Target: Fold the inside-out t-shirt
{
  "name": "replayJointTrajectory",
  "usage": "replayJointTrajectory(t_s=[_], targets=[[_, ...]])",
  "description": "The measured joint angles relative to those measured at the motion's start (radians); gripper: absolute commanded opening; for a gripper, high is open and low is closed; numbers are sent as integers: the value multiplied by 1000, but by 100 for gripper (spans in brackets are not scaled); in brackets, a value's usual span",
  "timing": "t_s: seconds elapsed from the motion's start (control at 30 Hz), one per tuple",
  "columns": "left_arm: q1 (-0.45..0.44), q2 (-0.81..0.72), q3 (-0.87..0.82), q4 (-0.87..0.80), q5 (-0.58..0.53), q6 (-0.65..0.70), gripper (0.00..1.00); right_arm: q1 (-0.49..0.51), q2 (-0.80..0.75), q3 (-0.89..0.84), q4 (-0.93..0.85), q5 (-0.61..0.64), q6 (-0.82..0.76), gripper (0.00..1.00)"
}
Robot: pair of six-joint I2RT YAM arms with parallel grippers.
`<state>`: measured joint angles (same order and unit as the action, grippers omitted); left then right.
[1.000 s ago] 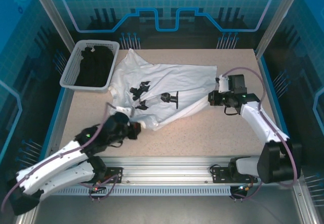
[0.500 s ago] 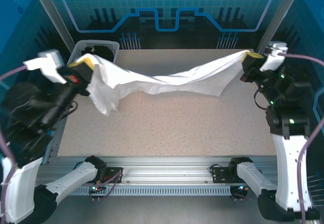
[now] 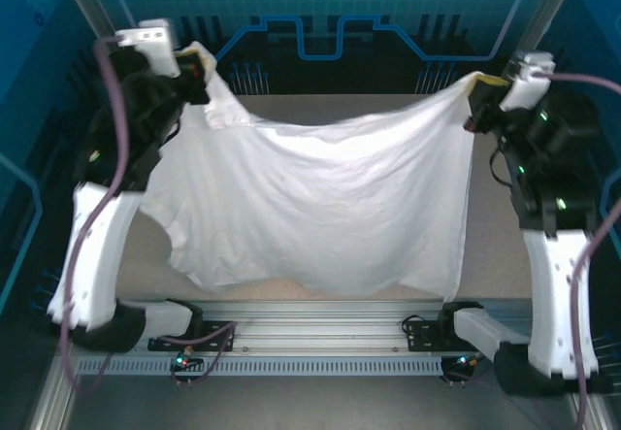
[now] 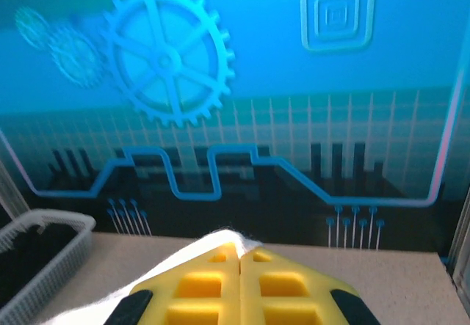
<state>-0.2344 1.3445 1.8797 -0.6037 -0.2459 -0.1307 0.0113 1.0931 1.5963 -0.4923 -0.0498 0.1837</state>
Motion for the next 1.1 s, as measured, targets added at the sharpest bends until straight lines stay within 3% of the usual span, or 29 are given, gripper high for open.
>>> replayJointTrajectory(t_s=[0.2,0.37,0.73,0.93,1.1], targets=[[52,188,31,4,53,2,0,-5,204,2,28,24,-29,0],[56,166,55,27,88,1,0,-6,209,7,29,29,-53,0],[57,-250,-124,138,199,-64,0,-14,-87,8,-2,77,-103,0],[57,-450,-120,189,293,-118,0,-15,-273,65,-52,118,-124,0],[57,-487,-37,207,350,-142,0,-18,-328,169,-77,166,-157,0]])
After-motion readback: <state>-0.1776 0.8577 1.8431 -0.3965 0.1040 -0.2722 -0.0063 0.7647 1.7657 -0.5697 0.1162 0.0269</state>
